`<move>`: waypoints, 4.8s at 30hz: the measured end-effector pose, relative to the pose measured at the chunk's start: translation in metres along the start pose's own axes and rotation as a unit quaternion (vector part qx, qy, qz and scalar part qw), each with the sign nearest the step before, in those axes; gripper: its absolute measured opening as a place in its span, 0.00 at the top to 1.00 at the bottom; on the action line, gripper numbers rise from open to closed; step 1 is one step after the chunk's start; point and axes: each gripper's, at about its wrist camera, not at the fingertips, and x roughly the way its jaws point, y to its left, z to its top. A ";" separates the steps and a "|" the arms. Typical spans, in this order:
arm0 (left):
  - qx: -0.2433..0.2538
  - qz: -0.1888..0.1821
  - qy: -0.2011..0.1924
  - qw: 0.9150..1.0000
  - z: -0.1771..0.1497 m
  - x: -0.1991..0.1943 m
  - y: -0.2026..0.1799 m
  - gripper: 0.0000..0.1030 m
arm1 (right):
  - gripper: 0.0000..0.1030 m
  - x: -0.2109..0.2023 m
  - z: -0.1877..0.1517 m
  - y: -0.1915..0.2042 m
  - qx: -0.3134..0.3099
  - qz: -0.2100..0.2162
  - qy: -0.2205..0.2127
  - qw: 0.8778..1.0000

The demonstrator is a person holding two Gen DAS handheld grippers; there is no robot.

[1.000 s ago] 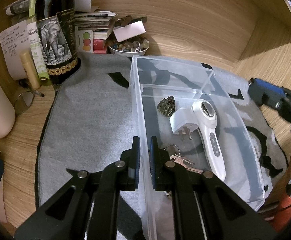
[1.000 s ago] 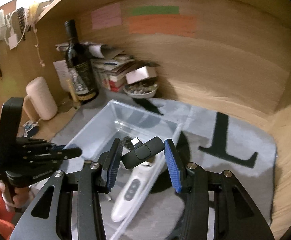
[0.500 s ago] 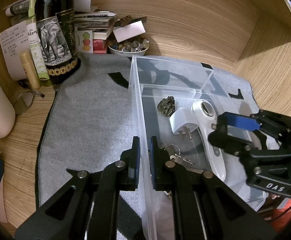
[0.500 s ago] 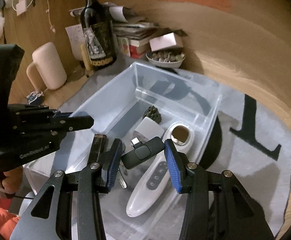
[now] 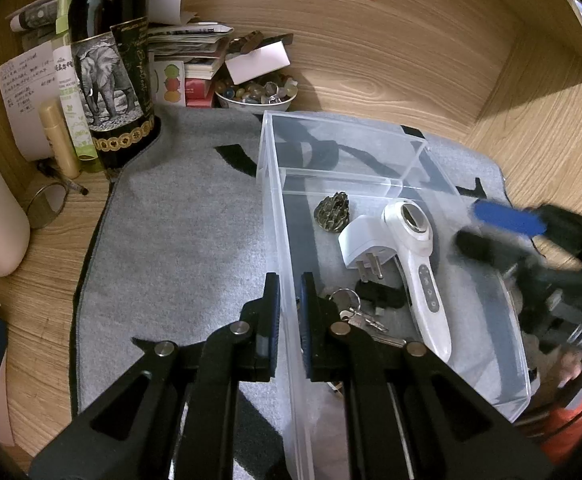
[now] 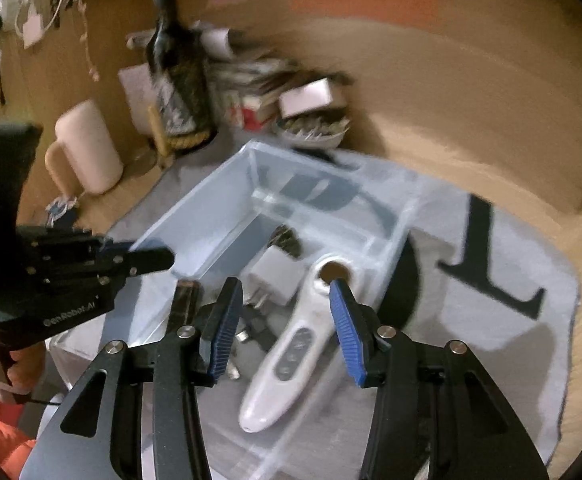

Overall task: Organize rigid objects
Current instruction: 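Lower the black object into the clear box and release it, then grasp the silver metal tube on the mat with the right gripper, then carry the silver tube into the clear box and open the right gripper, then grasp the black round-tipped stick on the mat with the right gripper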

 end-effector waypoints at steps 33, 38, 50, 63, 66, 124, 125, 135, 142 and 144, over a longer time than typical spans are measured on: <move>0.003 -0.012 0.003 1.000 0.002 0.002 0.000 0.91 | 0.79 -0.034 -0.141 -0.062 0.161 -0.141 0.063 0.975; 0.003 -0.012 0.003 1.000 0.002 0.002 0.000 0.91 | 0.86 -0.038 -0.138 -0.069 0.178 -0.143 0.050 0.972; -0.002 -0.015 0.001 1.000 0.001 0.000 0.002 0.91 | 0.86 -0.062 -0.100 -0.076 0.179 -0.149 -0.028 0.972; -0.006 -0.018 0.000 1.000 0.000 0.000 0.002 0.92 | 0.86 -0.078 -0.034 -0.054 0.105 -0.138 -0.102 0.980; -0.006 -0.018 0.000 1.000 0.000 0.000 0.002 0.91 | 0.86 -0.075 -0.022 -0.045 0.090 -0.125 -0.108 0.982; -0.006 -0.019 -0.007 1.000 -0.001 0.001 0.001 0.91 | 0.46 -0.010 0.001 0.009 -0.009 -0.034 -0.005 0.999; -0.005 -0.019 -0.008 1.000 -0.001 0.002 0.001 0.91 | 0.45 -0.016 0.001 0.005 -0.005 -0.042 -0.012 0.999; -0.005 -0.019 -0.008 1.000 -0.001 0.001 0.000 0.91 | 0.33 -0.059 -0.024 -0.049 0.061 -0.130 -0.038 0.989; -0.005 -0.019 -0.008 1.000 -0.001 0.002 0.000 0.91 | 0.33 -0.040 -0.067 -0.070 0.112 -0.141 0.016 0.983; -0.005 -0.019 -0.008 1.000 -0.001 0.002 0.000 0.91 | 0.33 -0.030 -0.077 -0.072 0.124 -0.134 0.031 0.983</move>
